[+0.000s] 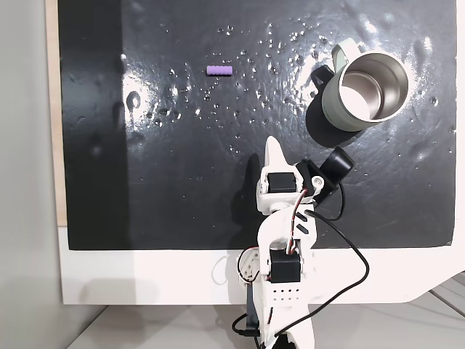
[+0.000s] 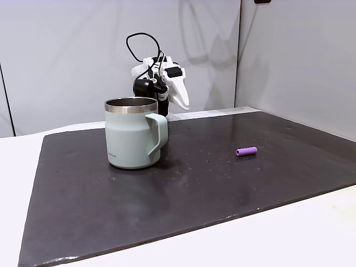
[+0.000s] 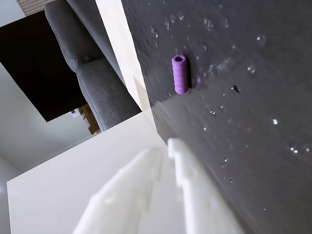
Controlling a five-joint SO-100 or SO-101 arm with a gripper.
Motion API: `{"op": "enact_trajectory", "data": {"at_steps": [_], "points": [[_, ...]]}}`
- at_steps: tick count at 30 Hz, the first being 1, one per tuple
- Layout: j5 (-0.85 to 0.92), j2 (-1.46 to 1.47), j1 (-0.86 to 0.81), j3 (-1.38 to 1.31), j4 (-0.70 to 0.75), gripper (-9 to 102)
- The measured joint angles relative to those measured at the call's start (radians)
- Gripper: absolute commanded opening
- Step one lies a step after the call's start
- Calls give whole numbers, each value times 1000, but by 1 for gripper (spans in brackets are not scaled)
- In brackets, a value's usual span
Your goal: Grasp a pengrip and put it in the cup.
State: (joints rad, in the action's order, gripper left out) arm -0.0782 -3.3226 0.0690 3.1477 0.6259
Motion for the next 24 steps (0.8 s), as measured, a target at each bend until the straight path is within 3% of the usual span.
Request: {"op": "enact_trajectory", "data": {"at_steps": [16, 24], "points": [[0, 0, 2, 0, 3, 0], [20, 5, 78, -123, 137, 0]]}}
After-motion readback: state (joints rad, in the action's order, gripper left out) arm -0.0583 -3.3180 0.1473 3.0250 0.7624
